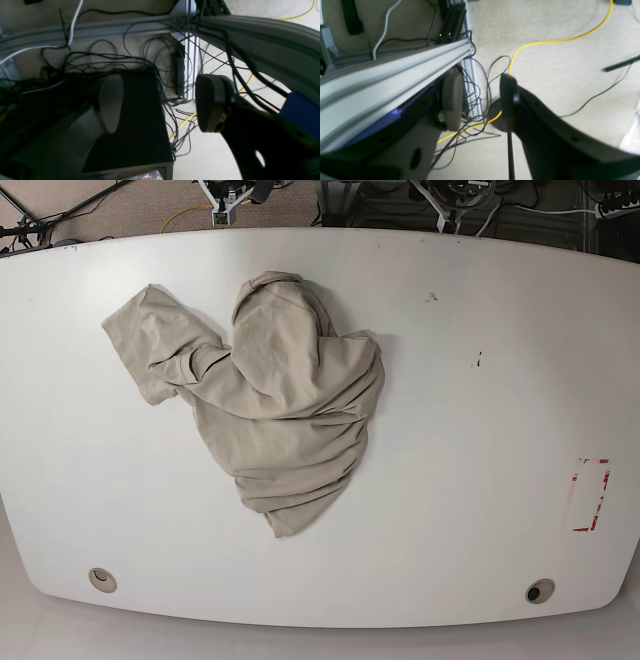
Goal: Fold the T-shirt properly
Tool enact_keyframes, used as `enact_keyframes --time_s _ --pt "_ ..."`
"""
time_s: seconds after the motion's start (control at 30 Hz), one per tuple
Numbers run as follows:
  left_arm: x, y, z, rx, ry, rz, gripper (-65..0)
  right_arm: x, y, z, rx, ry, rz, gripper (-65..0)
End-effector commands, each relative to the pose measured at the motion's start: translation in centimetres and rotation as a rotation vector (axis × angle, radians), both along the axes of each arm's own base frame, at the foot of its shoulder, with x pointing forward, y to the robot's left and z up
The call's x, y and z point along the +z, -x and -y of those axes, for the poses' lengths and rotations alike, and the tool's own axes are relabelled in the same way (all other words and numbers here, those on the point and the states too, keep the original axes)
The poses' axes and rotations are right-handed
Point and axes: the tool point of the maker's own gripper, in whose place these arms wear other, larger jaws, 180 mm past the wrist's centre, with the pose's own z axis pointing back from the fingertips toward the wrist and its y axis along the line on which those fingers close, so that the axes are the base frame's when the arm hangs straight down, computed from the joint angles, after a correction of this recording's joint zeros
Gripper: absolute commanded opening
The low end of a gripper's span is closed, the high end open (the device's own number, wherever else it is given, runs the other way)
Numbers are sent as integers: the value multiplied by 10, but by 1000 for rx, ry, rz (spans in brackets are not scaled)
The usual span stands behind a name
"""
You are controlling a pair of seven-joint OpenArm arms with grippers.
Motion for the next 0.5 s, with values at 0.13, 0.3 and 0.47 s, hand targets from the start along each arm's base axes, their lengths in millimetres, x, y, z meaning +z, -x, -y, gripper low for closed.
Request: enact_keyframes --time_s 0.13,0.3,0.47 --pt "10 4 -9 -20 -1 43 -240 11 6 0 12 -3 9 -419" --pt "22 7 -14 23 -3 89 -240 26 10 3 25 6 48 -419" --pt "35 15 -27 74 -25 123 -240 44 9 -5 45 3 87 -419"
